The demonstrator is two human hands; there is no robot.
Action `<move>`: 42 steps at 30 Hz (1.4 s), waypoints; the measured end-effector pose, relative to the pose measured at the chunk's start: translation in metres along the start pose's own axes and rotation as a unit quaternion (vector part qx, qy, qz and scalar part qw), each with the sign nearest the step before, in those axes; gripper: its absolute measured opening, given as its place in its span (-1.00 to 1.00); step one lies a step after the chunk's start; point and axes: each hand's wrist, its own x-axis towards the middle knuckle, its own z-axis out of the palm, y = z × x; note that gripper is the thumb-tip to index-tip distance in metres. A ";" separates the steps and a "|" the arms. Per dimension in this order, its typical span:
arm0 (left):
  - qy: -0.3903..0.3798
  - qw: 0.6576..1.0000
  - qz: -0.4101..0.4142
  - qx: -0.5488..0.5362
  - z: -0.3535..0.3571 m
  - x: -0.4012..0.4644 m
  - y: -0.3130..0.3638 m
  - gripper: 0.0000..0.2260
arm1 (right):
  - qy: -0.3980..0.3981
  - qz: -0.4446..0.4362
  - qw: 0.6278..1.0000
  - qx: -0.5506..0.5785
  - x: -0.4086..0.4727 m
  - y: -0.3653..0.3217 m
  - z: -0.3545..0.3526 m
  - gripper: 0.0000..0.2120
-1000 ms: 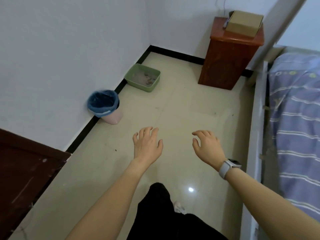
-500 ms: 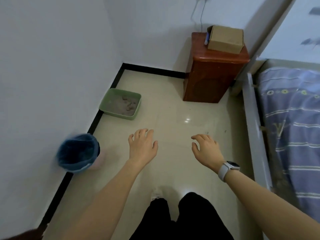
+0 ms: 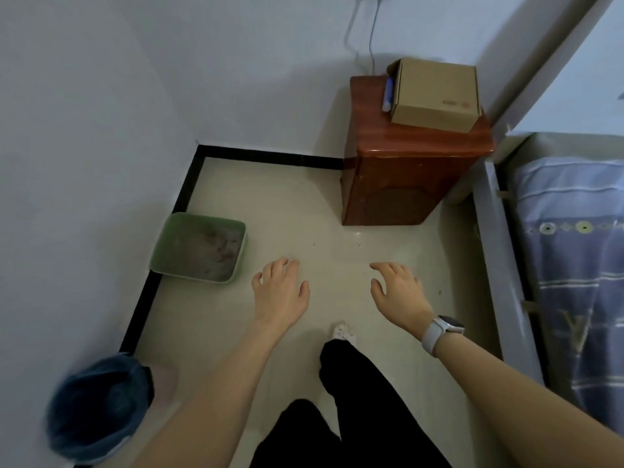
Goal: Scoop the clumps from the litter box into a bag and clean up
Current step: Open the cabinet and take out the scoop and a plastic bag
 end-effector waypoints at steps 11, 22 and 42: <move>-0.020 0.998 0.048 -0.044 0.006 0.216 0.024 -0.58 | -0.010 0.039 0.999 -0.001 0.201 0.034 -0.008 -0.56; 0.010 0.982 0.127 -0.138 0.212 0.402 0.034 -0.59 | 0.045 0.005 0.997 -0.062 0.389 0.156 0.153 -0.47; 0.322 0.827 0.285 -0.362 0.387 0.544 0.101 -0.40 | 0.361 -0.183 0.892 -0.200 0.543 0.288 0.237 -0.35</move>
